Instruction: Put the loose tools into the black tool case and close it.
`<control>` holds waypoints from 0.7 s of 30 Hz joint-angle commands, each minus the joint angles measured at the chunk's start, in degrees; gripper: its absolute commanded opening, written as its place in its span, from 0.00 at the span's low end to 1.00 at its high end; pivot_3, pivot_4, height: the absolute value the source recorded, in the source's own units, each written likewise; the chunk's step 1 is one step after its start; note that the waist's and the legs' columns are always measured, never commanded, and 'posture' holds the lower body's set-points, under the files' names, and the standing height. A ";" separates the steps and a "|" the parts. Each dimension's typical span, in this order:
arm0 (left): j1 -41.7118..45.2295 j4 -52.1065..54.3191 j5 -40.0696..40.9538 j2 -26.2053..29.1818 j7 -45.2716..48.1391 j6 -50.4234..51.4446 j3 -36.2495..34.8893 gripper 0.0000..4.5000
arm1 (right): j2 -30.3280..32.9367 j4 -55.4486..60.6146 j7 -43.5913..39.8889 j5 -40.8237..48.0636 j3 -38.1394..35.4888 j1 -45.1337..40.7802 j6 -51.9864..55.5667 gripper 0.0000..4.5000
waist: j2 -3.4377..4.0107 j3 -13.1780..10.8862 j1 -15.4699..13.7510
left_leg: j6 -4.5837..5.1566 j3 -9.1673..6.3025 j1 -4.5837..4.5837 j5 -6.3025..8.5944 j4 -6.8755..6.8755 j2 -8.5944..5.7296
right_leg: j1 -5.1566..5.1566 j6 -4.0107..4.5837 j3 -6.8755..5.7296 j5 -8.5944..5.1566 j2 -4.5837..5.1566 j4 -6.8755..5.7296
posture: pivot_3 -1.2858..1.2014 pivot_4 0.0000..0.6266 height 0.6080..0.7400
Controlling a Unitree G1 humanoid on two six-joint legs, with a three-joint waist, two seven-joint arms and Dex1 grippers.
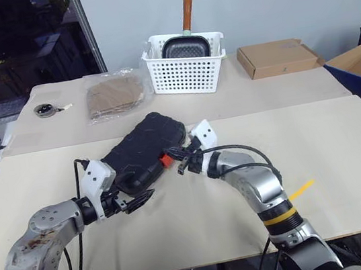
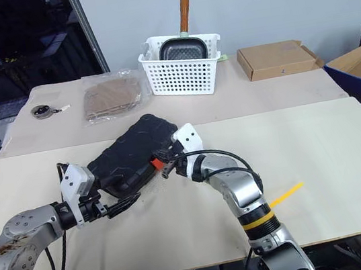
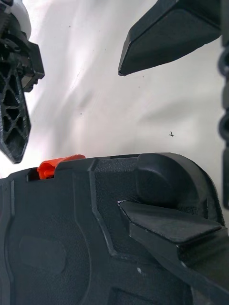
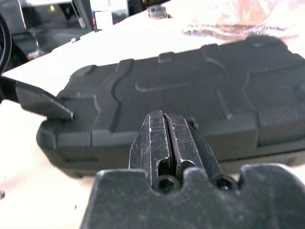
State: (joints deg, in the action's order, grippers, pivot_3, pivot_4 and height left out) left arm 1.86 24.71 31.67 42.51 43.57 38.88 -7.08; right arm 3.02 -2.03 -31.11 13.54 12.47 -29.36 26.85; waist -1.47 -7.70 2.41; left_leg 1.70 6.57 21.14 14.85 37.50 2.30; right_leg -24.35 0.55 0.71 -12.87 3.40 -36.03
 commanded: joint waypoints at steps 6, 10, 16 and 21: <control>-2.38 -2.65 -0.94 0.46 0.26 2.48 2.01 1.00 | -2.38 -6.74 0.69 -2.38 0.51 -1.79 -6.13 0.00 | 0.00 0.00 0.03 | -0.01 0.01 -0.01 -0.01 -0.12 0.00 | -0.02 0.01 0.01 0.00 0.00 0.03 | 0.52 0.24 1.00; -2.79 -2.34 -0.90 0.49 0.14 2.63 1.66 1.00 | -1.80 -7.65 0.55 -3.19 0.87 -0.69 -6.44 0.00 | 0.00 0.00 0.13 | -0.02 0.01 -0.05 -0.01 -0.19 -0.01 | -0.01 0.02 0.02 0.00 0.02 0.04 | 0.52 0.24 1.00; -2.96 -2.15 -0.81 0.54 0.04 2.88 1.51 1.00 | -2.34 -8.77 0.54 -3.68 1.51 0.41 -5.86 0.00 | 0.01 0.01 0.21 | -0.03 0.01 -0.08 -0.02 -0.25 0.00 | -0.01 0.04 0.04 -0.02 0.02 0.03 | 0.52 0.24 1.00; -2.69 -2.34 -0.83 0.69 0.08 2.99 1.51 1.00 | -2.49 -10.39 0.10 -4.54 2.61 0.59 -5.20 0.00 | 0.02 0.05 0.27 | -0.04 0.02 -0.11 -0.02 -0.25 0.00 | 0.01 0.04 0.05 -0.02 0.02 0.03 | 0.52 0.24 1.00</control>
State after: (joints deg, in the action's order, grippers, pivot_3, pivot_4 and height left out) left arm 1.23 24.90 31.67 42.75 43.73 38.96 -7.63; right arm 0.56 -10.24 -30.77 10.22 13.22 -29.85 20.37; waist -1.44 -7.65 2.68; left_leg 1.66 6.59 21.00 14.83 37.25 2.29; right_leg -24.33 0.60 0.76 -12.89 3.42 -36.00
